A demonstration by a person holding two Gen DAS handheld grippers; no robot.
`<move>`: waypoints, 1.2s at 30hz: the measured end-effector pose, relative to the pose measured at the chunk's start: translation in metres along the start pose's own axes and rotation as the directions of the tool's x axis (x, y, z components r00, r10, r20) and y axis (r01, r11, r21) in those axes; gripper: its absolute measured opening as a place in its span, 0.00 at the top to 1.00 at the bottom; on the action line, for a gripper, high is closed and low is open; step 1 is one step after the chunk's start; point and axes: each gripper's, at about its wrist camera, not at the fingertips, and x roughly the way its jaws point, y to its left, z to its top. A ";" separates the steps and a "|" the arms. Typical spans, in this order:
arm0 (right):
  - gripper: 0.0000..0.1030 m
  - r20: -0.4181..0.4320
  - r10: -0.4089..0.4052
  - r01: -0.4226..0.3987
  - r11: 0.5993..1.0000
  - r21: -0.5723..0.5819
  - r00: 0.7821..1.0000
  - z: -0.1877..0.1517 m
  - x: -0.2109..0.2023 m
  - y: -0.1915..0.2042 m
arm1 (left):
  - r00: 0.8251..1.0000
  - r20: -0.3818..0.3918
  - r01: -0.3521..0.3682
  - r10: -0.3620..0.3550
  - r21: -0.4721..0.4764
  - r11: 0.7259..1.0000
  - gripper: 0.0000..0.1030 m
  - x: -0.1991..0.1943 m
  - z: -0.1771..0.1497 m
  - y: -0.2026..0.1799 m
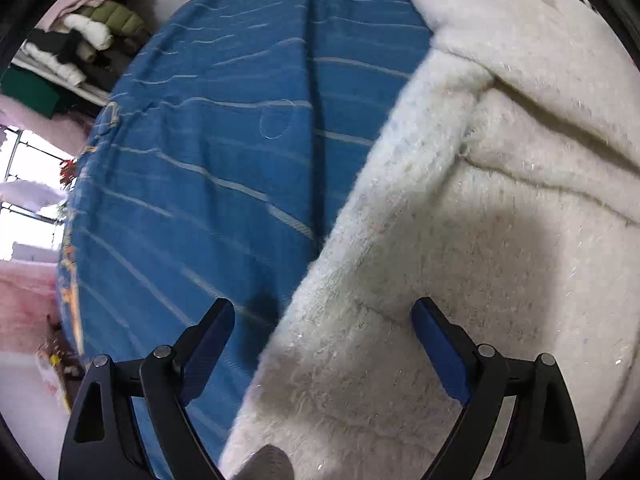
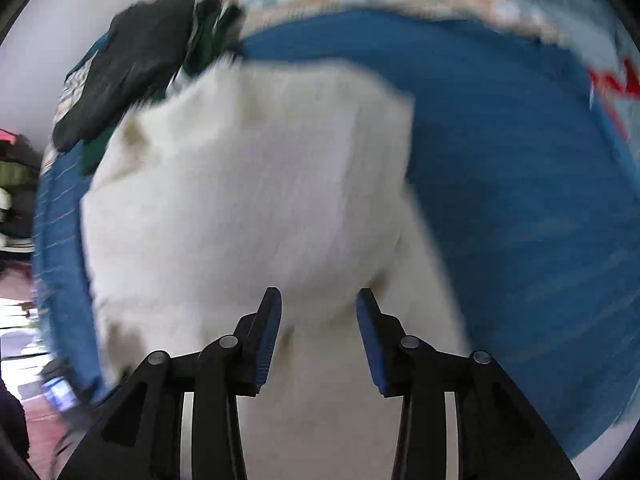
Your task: Fold large clothes
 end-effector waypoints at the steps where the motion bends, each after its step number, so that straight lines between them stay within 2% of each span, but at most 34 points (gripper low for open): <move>1: 0.60 -0.040 0.039 -0.038 0.999 0.022 0.998 -0.010 0.006 0.004 | 0.999 0.034 -0.010 0.010 0.010 1.000 0.04 0.001 0.000 -0.002; 4: 0.60 -0.171 0.108 -0.105 0.994 0.029 0.979 -0.050 0.042 0.030 | 0.998 0.050 -0.025 0.024 0.023 0.999 0.00 0.007 0.007 -0.007; 6: 0.60 -0.272 0.123 -0.120 0.992 0.030 0.954 -0.074 0.078 0.056 | 0.999 0.049 -0.019 0.018 0.019 1.000 0.00 0.008 0.011 -0.008; 8: 0.58 -0.325 0.088 -0.090 0.996 0.009 0.942 -0.093 0.111 0.082 | 0.999 0.040 -0.016 0.016 0.017 1.000 0.00 0.009 0.012 -0.008; 10: 0.64 -0.268 -0.034 0.022 0.999 -0.048 0.963 -0.100 0.127 0.101 | 0.999 0.032 -0.005 0.005 0.018 1.000 0.00 0.008 0.012 -0.007; 11: 0.73 -0.254 -0.046 0.048 0.999 0.002 0.966 -0.101 0.131 0.100 | 1.000 0.025 0.001 -0.002 0.024 1.000 0.00 0.009 0.013 -0.004; 12: 0.75 -0.241 -0.056 0.066 0.997 0.034 0.969 -0.099 0.131 0.100 | 1.000 0.011 0.014 -0.014 0.028 1.000 0.00 0.008 0.014 0.000; 14: 0.87 -0.217 -0.026 0.047 0.994 0.096 0.976 -0.098 0.123 0.100 | 0.999 0.003 0.043 -0.043 0.011 0.999 0.00 0.002 0.016 0.010; 16: 0.88 -0.201 0.021 0.001 0.994 0.105 0.979 -0.100 0.110 0.100 | 0.998 0.008 0.056 -0.056 -0.005 0.998 0.00 -0.009 0.015 0.018; 19: 0.88 -0.237 0.036 -0.040 0.999 -0.014 0.971 -0.101 0.094 0.104 | 0.999 0.005 0.054 -0.054 -0.009 0.998 0.00 -0.031 0.011 0.017; 21: 0.86 -0.254 0.060 -0.067 0.998 -0.018 0.965 -0.093 0.071 0.089 | 0.998 0.006 0.058 -0.058 -0.005 0.998 0.00 -0.045 0.009 0.012; 23: 0.73 -0.208 0.020 -0.023 1.000 -0.016 0.978 -0.078 0.039 0.065 | 0.999 0.010 0.052 -0.052 0.011 0.999 0.00 -0.055 0.008 0.001; 24: 0.71 -0.170 -0.017 0.016 1.000 -0.010 0.985 -0.068 0.019 0.049 | 0.999 0.010 0.033 -0.033 0.027 0.999 0.00 -0.058 0.008 -0.010; 27: 0.69 -0.105 -0.085 0.088 0.996 0.027 0.991 -0.035 -0.017 -0.002 | 1.000 -0.005 0.010 -0.010 0.042 0.999 0.00 -0.056 0.009 -0.040; 30: 0.69 -0.089 -0.107 0.109 0.994 0.017 0.990 0.002 -0.020 -0.041 | 0.999 -0.020 -0.028 0.029 0.041 0.999 0.00 -0.046 0.010 -0.071; 32: 0.69 -0.103 -0.069 0.068 0.998 -0.011 0.992 0.027 -0.005 -0.055 | 0.996 -0.038 -0.085 0.087 0.049 0.995 0.00 -0.035 0.009 -0.088; 34: 0.69 -0.149 0.019 -0.023 0.999 -0.026 0.989 0.045 0.018 -0.068 | 0.990 -0.062 -0.128 0.129 0.019 0.992 0.00 -0.025 0.006 -0.097; 35: 0.73 -0.186 0.074 -0.080 0.996 -0.025 0.980 0.051 0.034 -0.073 | 0.989 -0.057 -0.140 0.140 -0.005 0.990 0.00 -0.023 0.004 -0.097; 36: 0.84 -0.204 0.085 -0.093 0.995 -0.026 0.975 0.055 0.048 -0.078 | 0.987 -0.048 -0.152 0.151 -0.023 0.988 0.00 -0.023 0.002 -0.097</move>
